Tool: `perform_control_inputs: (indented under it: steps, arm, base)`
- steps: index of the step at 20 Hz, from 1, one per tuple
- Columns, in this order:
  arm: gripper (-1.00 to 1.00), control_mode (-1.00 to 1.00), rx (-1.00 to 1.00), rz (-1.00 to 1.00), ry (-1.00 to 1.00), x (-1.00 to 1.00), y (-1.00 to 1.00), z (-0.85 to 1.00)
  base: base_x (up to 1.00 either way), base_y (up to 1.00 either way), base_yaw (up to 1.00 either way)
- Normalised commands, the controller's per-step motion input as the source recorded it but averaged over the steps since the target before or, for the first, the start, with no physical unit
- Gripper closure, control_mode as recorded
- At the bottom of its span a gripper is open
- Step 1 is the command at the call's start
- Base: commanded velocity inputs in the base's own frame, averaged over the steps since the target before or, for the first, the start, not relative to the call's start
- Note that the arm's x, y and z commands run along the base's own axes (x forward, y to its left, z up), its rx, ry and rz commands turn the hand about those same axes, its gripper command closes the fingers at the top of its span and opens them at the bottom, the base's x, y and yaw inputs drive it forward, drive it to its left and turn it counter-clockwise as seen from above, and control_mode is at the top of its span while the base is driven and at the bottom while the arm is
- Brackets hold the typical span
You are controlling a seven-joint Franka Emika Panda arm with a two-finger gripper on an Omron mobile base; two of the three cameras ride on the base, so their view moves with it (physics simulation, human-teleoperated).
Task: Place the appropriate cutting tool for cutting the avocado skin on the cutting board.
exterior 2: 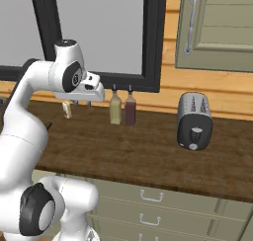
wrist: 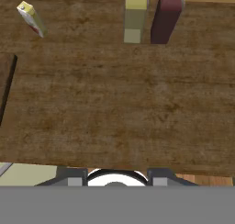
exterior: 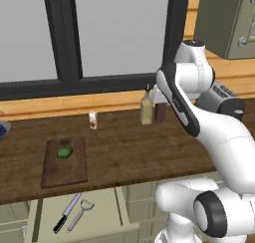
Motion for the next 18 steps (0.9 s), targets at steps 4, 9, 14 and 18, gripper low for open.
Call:
perform_control_inputs:
  steps: [4, 9, 14, 18]
  arm:
    - [-1.00, -1.00, 0.00, 0.00, 0.00, -0.07, 0.00, 0.00]
    - [-1.00, -1.00, 0.00, 0.00, 0.00, -0.48, 0.23, -0.13]
    - [-1.00, -1.00, 0.00, -0.03, 0.00, -0.40, 0.72, -0.26]
    - [-1.00, -1.00, 0.00, -0.10, 0.00, -0.33, 0.90, -0.28]
  base:
    - [0.00, 0.00, 0.00]
    - [0.00, 0.00, 0.00]
    - [0.00, 0.00, 0.00]
    - [0.00, 0.00, 0.00]
